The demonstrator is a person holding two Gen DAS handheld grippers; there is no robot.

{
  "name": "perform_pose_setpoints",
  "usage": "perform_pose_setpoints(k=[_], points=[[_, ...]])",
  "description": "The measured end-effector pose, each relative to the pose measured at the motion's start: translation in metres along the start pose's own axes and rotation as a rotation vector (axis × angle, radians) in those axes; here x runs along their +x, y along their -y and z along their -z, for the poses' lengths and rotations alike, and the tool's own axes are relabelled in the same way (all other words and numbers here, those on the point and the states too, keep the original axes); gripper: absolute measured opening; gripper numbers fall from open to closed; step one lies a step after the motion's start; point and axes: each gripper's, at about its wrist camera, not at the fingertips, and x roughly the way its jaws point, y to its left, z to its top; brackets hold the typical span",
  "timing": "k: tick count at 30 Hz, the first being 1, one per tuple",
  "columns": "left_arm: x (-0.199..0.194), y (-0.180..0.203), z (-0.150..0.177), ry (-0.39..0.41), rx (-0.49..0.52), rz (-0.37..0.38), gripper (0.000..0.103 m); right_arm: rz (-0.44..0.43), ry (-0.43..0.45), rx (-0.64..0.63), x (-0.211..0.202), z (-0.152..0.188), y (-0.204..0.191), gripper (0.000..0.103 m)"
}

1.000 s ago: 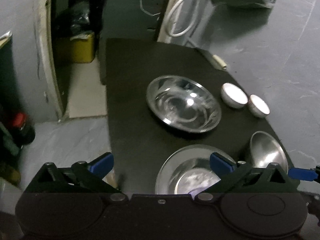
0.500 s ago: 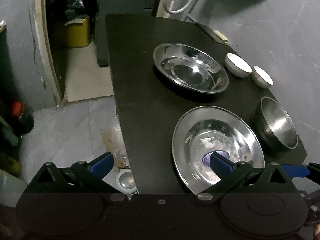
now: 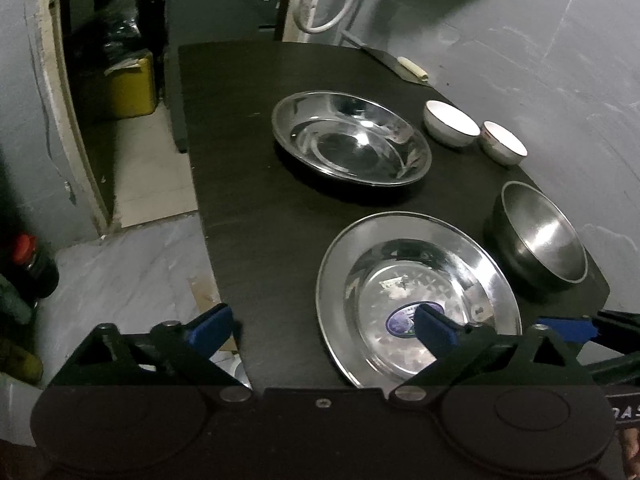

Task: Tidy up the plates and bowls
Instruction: 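Grasp the logo plate rim again with both grippers and lift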

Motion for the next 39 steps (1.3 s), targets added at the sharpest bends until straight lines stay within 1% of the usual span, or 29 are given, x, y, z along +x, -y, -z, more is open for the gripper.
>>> perform_pose_setpoints(k=[3, 5, 11, 14, 15, 16, 17, 18, 19, 21, 23, 27, 31, 34, 39], points=[[0.002, 0.001, -0.001, -0.002, 0.000, 0.006, 0.088, -0.010, -0.005, 0.015, 0.002, -0.002, 0.002, 0.078], [0.003, 0.000, -0.002, -0.004, -0.002, 0.012, 0.087, -0.012, -0.009, 0.020, 0.005, -0.003, 0.002, 0.077], [0.007, -0.004, 0.000, -0.017, -0.020, 0.028, 0.075, -0.016, -0.020, 0.021, 0.010, -0.005, 0.002, 0.070], [0.008, -0.007, 0.001, -0.022, -0.029, 0.033, 0.072, -0.018, -0.030, 0.022, 0.014, -0.005, 0.001, 0.067], [0.009, -0.008, 0.001, -0.025, -0.034, 0.037, 0.067, -0.020, -0.036, 0.023, 0.015, -0.005, 0.001, 0.064], [0.010, -0.009, 0.002, -0.026, -0.039, 0.041, 0.065, -0.024, -0.038, 0.022, 0.017, -0.005, 0.001, 0.063], [0.009, -0.010, 0.002, -0.020, -0.040, 0.046, 0.059, -0.026, -0.036, 0.020, 0.017, -0.005, 0.001, 0.059], [0.009, -0.010, 0.002, -0.019, -0.043, 0.052, 0.055, -0.028, -0.037, 0.016, 0.018, -0.005, 0.000, 0.054], [0.010, -0.011, 0.002, -0.018, -0.048, 0.056, 0.052, -0.030, -0.038, 0.012, 0.019, -0.006, 0.000, 0.052], [0.010, -0.013, 0.002, -0.021, -0.060, 0.069, 0.039, -0.026, -0.038, 0.001, 0.019, -0.007, -0.002, 0.047], [0.011, -0.015, 0.001, -0.027, -0.075, 0.097, 0.032, -0.031, -0.039, -0.012, 0.020, -0.008, -0.004, 0.040], [0.008, -0.015, 0.002, -0.018, -0.080, 0.080, 0.031, -0.034, -0.027, -0.060, 0.016, -0.011, -0.009, 0.040], [-0.001, -0.017, -0.002, 0.002, -0.090, 0.065, 0.030, -0.061, 0.000, -0.092, 0.009, -0.022, -0.011, 0.040], [-0.009, -0.016, -0.010, 0.042, -0.095, 0.055, 0.030, -0.074, 0.030, -0.133, 0.004, -0.033, -0.013, 0.040], [-0.013, -0.016, -0.025, 0.082, -0.108, 0.031, 0.030, -0.100, 0.048, -0.169, 0.004, -0.050, -0.012, 0.040]])
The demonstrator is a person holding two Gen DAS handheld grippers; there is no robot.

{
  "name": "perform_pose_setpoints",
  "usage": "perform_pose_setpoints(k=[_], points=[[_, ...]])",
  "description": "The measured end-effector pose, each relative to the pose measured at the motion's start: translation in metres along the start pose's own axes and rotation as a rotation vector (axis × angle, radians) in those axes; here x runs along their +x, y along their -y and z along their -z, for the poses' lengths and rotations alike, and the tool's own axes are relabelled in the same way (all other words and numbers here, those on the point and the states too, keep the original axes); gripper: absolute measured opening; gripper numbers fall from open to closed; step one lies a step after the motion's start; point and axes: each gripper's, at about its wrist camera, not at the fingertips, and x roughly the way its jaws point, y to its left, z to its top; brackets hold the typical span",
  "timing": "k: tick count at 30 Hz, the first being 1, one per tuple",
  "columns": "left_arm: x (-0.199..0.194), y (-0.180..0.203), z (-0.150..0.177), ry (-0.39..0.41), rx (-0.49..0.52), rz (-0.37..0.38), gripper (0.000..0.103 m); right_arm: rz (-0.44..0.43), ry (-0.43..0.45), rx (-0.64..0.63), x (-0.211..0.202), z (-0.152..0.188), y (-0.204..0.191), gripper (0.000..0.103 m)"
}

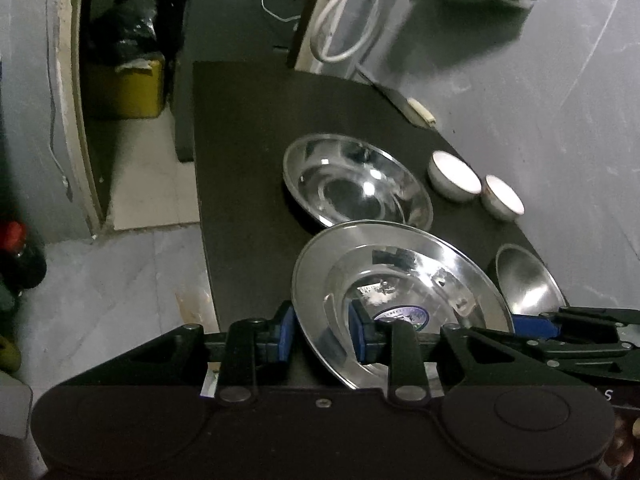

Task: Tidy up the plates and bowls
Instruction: 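Grasp the logo plate rim again with both grippers and lift, then lower the logo plate onto the plain steel plate and open both grippers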

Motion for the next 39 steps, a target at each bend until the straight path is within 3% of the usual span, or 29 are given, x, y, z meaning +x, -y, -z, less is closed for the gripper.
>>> perform_pose_setpoints(k=[7, 17, 28, 39], points=[[-0.002, 0.008, -0.027, 0.077, -0.013, -0.023, 0.030, -0.035, 0.041, -0.050, -0.001, -0.032, 0.011, 0.040], [0.028, 0.022, -0.067, 0.129, -0.010, -0.064, 0.030, -0.042, 0.066, -0.115, 0.018, -0.082, 0.035, 0.040], [0.076, 0.026, -0.088, 0.101, 0.011, -0.129, 0.030, -0.043, 0.024, -0.140, 0.062, -0.113, 0.063, 0.040], [0.098, 0.027, -0.096, 0.067, 0.070, -0.202, 0.030, -0.043, -0.014, -0.153, 0.087, -0.118, 0.069, 0.040]])
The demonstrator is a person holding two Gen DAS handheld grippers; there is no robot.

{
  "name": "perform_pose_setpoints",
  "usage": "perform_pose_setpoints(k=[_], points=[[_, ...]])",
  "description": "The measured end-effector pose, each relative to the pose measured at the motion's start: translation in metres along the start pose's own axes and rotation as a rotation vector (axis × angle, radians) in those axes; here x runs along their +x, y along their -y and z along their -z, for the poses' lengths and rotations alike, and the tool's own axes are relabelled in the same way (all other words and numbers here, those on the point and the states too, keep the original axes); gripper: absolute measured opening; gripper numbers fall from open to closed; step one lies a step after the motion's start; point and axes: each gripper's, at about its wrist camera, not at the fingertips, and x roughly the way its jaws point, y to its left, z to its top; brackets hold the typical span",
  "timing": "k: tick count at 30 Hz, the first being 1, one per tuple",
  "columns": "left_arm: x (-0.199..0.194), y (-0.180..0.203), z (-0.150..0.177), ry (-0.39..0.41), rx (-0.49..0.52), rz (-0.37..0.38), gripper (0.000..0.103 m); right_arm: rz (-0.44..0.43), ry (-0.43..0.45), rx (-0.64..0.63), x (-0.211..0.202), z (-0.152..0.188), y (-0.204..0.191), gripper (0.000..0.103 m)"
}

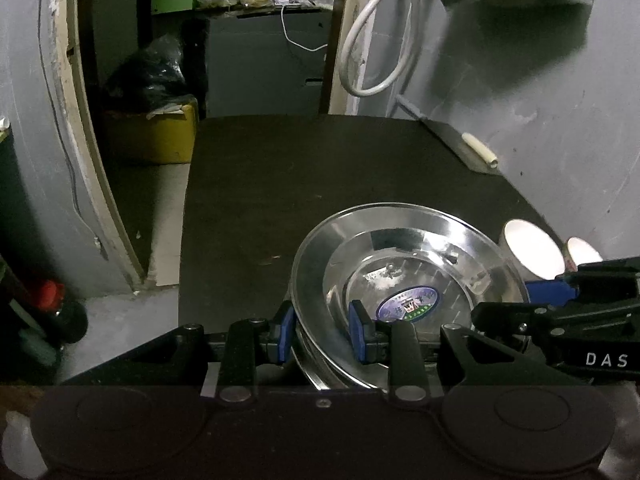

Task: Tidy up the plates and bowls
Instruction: 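Lower the logo plate onto the plain steel plate and open both grippers, then move both grippers to the larger red-rimmed white bowl and grasp its rim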

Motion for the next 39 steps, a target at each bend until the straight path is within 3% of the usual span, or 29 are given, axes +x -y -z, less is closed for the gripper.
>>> perform_pose_setpoints(k=[17, 22, 25, 27, 29, 32, 35, 39], points=[[0.006, 0.013, 0.005, -0.027, 0.080, -0.045, 0.032, 0.040, -0.020, -0.012, 0.005, 0.007, -0.006, 0.047], [0.006, 0.012, 0.002, -0.045, 0.046, -0.081, 0.035, 0.069, -0.012, -0.018, 0.006, 0.010, -0.011, 0.053], [0.002, 0.011, 0.000, -0.052, 0.034, -0.099, 0.046, 0.071, -0.011, 0.007, 0.007, 0.012, -0.009, 0.057], [-0.005, 0.010, -0.003, -0.039, 0.030, -0.097, 0.067, 0.076, -0.001, 0.019, 0.004, 0.015, -0.007, 0.072], [-0.013, 0.009, -0.003, -0.016, 0.021, -0.099, 0.081, 0.078, 0.017, 0.035, -0.002, 0.018, -0.005, 0.081], [-0.024, 0.012, -0.008, 0.022, 0.016, -0.094, 0.099, 0.091, 0.048, 0.063, -0.016, 0.022, 0.001, 0.090], [-0.030, 0.017, -0.013, 0.041, 0.015, -0.058, 0.102, 0.110, 0.078, 0.095, -0.033, 0.027, 0.010, 0.101], [-0.029, 0.031, -0.018, 0.038, 0.022, -0.007, 0.102, 0.149, 0.108, 0.170, -0.060, 0.042, 0.027, 0.103]])
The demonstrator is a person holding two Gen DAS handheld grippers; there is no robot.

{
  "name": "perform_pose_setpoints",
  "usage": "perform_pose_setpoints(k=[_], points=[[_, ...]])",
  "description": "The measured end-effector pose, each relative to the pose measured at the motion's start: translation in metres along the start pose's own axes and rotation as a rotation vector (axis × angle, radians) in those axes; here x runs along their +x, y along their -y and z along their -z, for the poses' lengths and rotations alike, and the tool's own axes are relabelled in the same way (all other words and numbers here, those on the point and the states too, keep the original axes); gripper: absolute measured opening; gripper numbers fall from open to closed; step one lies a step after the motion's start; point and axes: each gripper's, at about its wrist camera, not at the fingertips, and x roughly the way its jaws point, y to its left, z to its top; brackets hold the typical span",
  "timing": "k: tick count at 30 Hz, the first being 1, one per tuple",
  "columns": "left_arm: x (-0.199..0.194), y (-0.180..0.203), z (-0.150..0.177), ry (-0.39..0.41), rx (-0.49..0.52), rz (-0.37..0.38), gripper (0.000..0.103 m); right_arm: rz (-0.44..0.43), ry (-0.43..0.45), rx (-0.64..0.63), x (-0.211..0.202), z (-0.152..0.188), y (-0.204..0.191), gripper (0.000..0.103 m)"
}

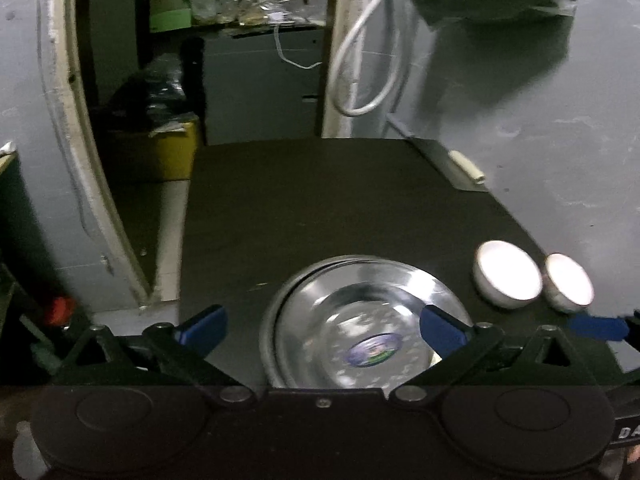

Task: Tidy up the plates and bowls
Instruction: 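Move both grippers to the larger red-rimmed white bowl and grasp its rim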

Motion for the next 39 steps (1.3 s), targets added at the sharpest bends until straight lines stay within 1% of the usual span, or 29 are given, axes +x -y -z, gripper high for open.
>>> perform_pose_setpoints(k=[3, 6, 8, 10, 14, 16, 19, 21, 24, 25, 27, 28, 32, 34, 37, 39], points=[[0.005, 0.015, -0.004, -0.004, 0.023, 0.045, 0.102, 0.045, 0.011, 0.061, -0.014, 0.008, 0.023, 0.103], [0.013, 0.032, -0.011, 0.000, 0.068, 0.083, 0.102, 0.087, 0.031, 0.141, -0.025, 0.016, 0.043, 0.103], [0.020, 0.045, -0.017, 0.004, 0.108, 0.094, 0.102, 0.084, 0.038, 0.193, -0.025, 0.018, 0.057, 0.103], [0.028, 0.057, -0.026, 0.005, 0.126, 0.105, 0.102, 0.072, 0.034, 0.240, -0.020, 0.015, 0.067, 0.103], [0.048, 0.080, -0.045, 0.004, 0.153, 0.135, 0.102, 0.031, 0.029, 0.273, -0.004, 0.005, 0.078, 0.103], [0.066, 0.093, -0.054, -0.023, 0.204, 0.130, 0.102, 0.007, 0.016, 0.303, 0.004, 0.003, 0.081, 0.103], [0.092, 0.115, -0.064, -0.079, 0.312, 0.101, 0.102, -0.014, 0.012, 0.357, 0.016, -0.002, 0.089, 0.103], [0.103, 0.126, -0.068, -0.088, 0.380, 0.081, 0.102, 0.007, 0.001, 0.406, 0.026, -0.004, 0.096, 0.103], [0.117, 0.137, -0.072, -0.100, 0.453, 0.053, 0.102, 0.027, 0.004, 0.536, 0.036, -0.002, 0.110, 0.102], [0.120, 0.139, -0.073, -0.105, 0.468, 0.050, 0.102, 0.025, 0.007, 0.573, 0.038, 0.000, 0.114, 0.100], [0.124, 0.142, -0.074, -0.113, 0.492, 0.045, 0.102, 0.019, 0.008, 0.640, 0.043, 0.003, 0.122, 0.092], [0.127, 0.144, -0.075, -0.116, 0.503, 0.042, 0.102, 0.014, 0.007, 0.665, 0.046, 0.004, 0.126, 0.091], [0.134, 0.147, -0.075, -0.123, 0.527, 0.035, 0.102, -0.010, 0.008, 0.719, 0.056, 0.006, 0.131, 0.083], [0.138, 0.148, -0.075, -0.130, 0.531, 0.036, 0.099, -0.024, 0.008, 0.729, 0.061, 0.005, 0.132, 0.080], [0.143, 0.149, -0.074, -0.139, 0.519, 0.042, 0.092, -0.042, 0.005, 0.734, 0.067, 0.002, 0.134, 0.073], [0.145, 0.149, -0.074, -0.152, 0.503, 0.055, 0.081, -0.056, 0.001, 0.736, 0.070, 0.000, 0.133, 0.066]])
